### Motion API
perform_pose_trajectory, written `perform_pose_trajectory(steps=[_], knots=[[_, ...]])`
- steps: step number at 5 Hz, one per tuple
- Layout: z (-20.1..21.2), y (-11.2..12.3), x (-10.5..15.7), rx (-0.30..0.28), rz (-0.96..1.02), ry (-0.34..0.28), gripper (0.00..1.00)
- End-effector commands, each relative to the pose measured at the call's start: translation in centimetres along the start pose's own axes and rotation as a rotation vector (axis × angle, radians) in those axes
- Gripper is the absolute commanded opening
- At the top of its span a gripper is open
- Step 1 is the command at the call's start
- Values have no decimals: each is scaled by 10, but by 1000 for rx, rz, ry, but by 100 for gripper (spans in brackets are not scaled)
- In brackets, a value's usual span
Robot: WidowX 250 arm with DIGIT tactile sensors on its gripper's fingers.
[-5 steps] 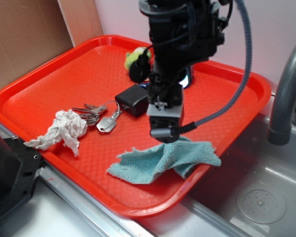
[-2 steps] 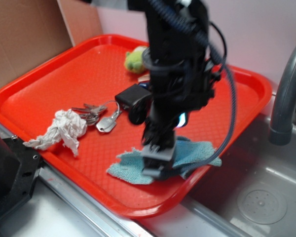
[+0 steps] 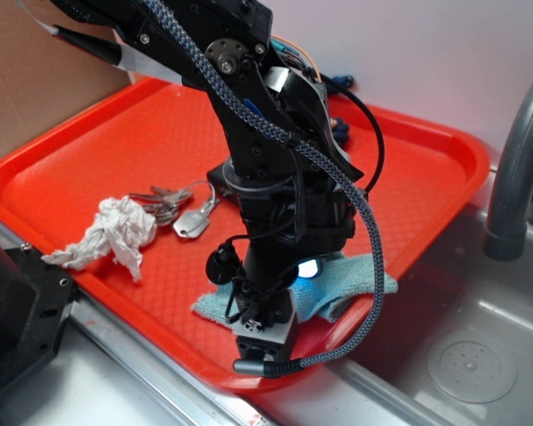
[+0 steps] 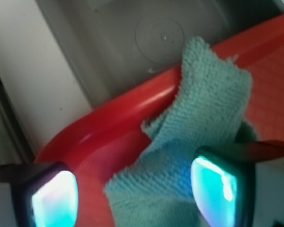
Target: Grab the blue cloth.
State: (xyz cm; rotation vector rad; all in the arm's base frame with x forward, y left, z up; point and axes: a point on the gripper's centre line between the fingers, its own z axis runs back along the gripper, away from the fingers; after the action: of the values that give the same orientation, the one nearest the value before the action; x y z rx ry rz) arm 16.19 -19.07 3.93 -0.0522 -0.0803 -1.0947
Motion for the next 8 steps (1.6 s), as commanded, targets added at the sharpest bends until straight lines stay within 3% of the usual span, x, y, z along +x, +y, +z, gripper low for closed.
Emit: perform_pose_trajectory(steps=[1, 3, 4, 6, 7, 8], knots=[[0, -4, -6, 17, -12, 19, 100], [55, 1, -30, 169, 64, 4, 100], [49, 5, -32, 153, 70, -10, 100], [10, 29, -14, 69, 43, -21, 100], [-9, 48, 9, 92, -13, -90, 100], [-15, 50, 27, 87, -53, -128, 100]])
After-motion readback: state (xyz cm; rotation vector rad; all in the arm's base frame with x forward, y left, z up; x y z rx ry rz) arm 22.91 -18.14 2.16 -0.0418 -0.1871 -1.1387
